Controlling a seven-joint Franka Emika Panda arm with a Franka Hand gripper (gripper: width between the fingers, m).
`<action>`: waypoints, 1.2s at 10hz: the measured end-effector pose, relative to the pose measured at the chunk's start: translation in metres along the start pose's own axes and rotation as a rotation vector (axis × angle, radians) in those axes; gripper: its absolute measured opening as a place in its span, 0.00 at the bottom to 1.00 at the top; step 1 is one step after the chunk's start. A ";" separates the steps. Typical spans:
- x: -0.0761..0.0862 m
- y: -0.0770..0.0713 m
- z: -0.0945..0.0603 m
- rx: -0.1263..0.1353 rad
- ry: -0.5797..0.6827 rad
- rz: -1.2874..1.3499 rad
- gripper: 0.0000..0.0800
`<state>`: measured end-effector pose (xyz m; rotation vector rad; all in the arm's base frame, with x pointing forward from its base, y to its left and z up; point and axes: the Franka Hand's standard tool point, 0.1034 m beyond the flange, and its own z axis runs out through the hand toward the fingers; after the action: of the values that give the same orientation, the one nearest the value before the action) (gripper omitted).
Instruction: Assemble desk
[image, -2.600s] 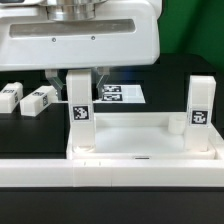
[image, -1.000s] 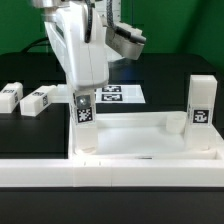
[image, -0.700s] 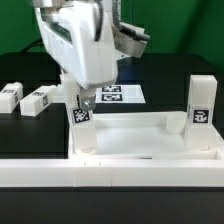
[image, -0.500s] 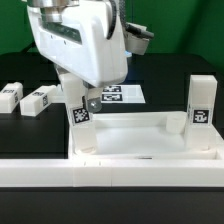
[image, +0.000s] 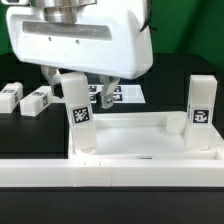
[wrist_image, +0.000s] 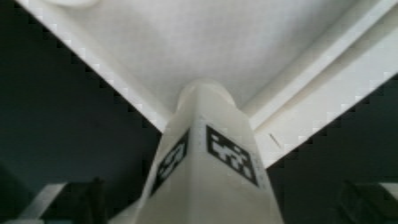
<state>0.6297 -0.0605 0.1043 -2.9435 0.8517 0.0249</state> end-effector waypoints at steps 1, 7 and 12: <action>0.000 0.000 0.000 -0.002 0.001 -0.096 0.81; 0.002 0.004 0.000 -0.025 0.001 -0.611 0.81; 0.002 0.005 0.001 -0.027 -0.001 -0.658 0.36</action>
Offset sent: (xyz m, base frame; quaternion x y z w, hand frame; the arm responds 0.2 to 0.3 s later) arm -0.0023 -0.0043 -0.0003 0.0049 0.0068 -0.1698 0.9854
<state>0.6286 -0.0657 0.1032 -3.0853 -0.1464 -0.0015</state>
